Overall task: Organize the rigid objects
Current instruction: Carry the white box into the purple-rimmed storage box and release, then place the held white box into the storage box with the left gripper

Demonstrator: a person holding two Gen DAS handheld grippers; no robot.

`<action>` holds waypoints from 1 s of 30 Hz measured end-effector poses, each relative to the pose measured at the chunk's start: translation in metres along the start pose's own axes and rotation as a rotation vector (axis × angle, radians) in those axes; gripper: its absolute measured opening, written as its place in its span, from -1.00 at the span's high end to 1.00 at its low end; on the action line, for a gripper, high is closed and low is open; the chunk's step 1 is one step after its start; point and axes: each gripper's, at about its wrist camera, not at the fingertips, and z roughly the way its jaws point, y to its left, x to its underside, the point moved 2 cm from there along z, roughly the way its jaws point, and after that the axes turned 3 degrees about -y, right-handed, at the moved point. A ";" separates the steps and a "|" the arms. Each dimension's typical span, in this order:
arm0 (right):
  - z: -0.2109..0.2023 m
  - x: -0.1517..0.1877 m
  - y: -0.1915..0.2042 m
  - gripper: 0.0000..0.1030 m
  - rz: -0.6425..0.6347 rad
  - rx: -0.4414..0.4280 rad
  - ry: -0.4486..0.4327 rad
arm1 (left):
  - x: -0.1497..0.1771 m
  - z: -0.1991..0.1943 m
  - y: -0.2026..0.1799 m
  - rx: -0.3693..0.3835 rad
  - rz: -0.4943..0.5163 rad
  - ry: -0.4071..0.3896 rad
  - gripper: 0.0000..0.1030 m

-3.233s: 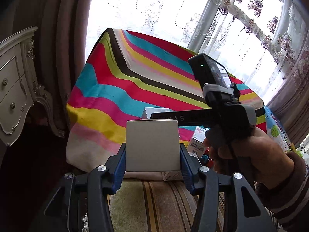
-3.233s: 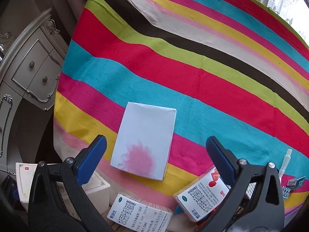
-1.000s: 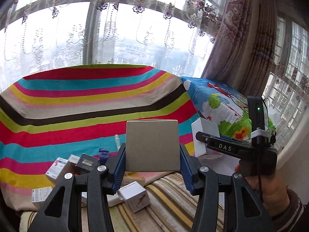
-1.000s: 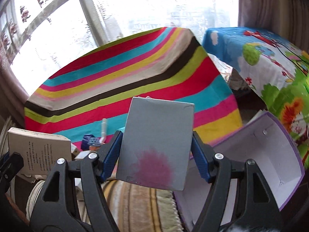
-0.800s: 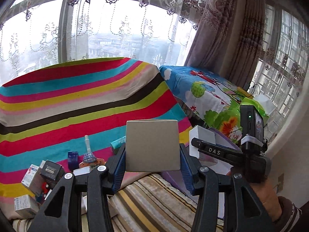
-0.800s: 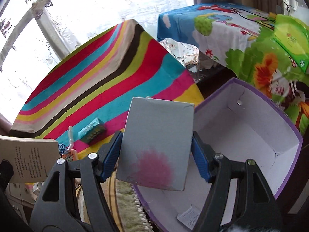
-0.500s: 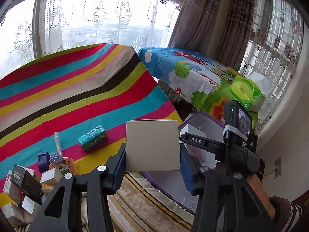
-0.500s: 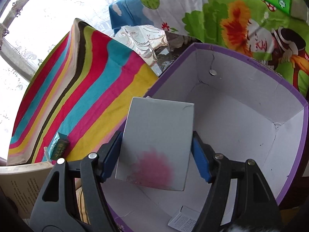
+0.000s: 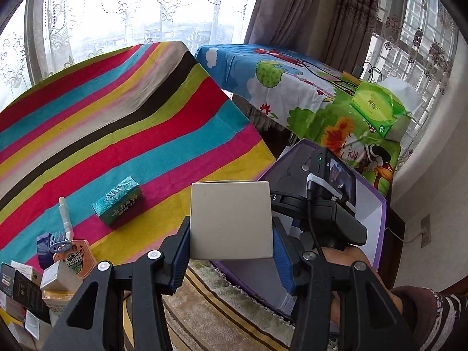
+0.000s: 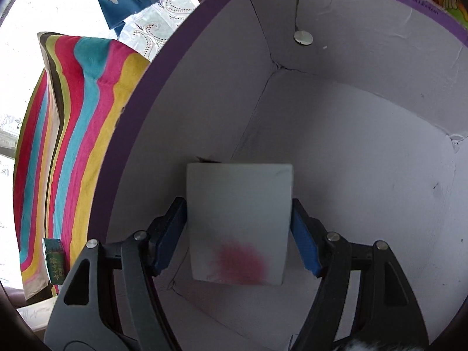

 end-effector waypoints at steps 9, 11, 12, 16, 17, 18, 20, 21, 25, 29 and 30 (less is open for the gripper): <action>0.001 0.009 -0.031 -0.79 0.104 -0.134 0.110 | -0.002 0.001 -0.001 -0.010 0.024 -0.002 0.01; -0.013 0.012 -0.038 -0.80 0.099 -0.146 0.094 | -0.001 0.001 0.000 -0.006 0.019 -0.004 0.01; -0.020 0.013 -0.041 -0.81 0.103 -0.157 0.086 | 0.000 0.000 0.000 -0.004 0.017 -0.005 0.01; -0.025 0.023 -0.044 -0.82 0.116 -0.239 0.123 | 0.000 -0.002 -0.003 0.007 0.026 -0.011 0.01; -0.023 0.026 -0.042 -0.83 0.106 -0.274 0.128 | 0.001 -0.003 -0.004 0.013 0.035 -0.011 0.01; -0.023 0.028 -0.041 -0.83 0.103 -0.289 0.128 | 0.001 -0.004 -0.005 0.016 0.045 -0.011 0.01; -0.023 0.032 -0.048 -0.86 0.116 -0.298 0.131 | 0.002 -0.003 -0.007 0.025 0.055 -0.006 0.01; -0.023 0.034 -0.052 -0.87 0.119 -0.301 0.139 | 0.002 -0.002 -0.008 0.034 0.057 -0.004 0.01; -0.040 0.040 -0.075 -0.87 0.136 -0.227 0.130 | 0.003 0.004 -0.019 0.069 0.116 0.018 0.01; -0.079 0.054 -0.087 -0.87 0.088 -0.224 0.059 | 0.006 0.022 -0.030 0.095 0.221 0.094 0.01; -0.084 0.059 -0.091 -0.87 0.098 -0.234 0.067 | 0.006 0.029 -0.032 0.094 0.252 0.113 0.01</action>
